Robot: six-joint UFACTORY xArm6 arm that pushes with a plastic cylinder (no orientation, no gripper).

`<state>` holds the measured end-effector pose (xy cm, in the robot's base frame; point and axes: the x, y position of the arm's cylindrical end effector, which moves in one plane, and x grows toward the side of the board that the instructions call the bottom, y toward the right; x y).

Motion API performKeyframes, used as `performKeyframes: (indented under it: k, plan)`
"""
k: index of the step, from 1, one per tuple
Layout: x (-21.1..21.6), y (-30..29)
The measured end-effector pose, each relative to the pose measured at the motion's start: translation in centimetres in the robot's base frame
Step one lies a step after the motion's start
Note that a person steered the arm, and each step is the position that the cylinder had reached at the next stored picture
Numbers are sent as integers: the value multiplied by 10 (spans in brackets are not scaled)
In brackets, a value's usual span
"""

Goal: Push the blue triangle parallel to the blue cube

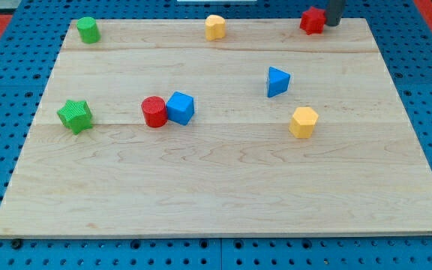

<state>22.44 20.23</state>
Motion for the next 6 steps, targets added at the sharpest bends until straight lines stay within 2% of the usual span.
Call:
performKeyframes:
  k: [1, 2, 3, 4, 5, 6]
  plan:
    - [43, 3]
    - [42, 35]
    - [-13, 55]
    - [4, 55]
    - [66, 37]
    - [75, 36]
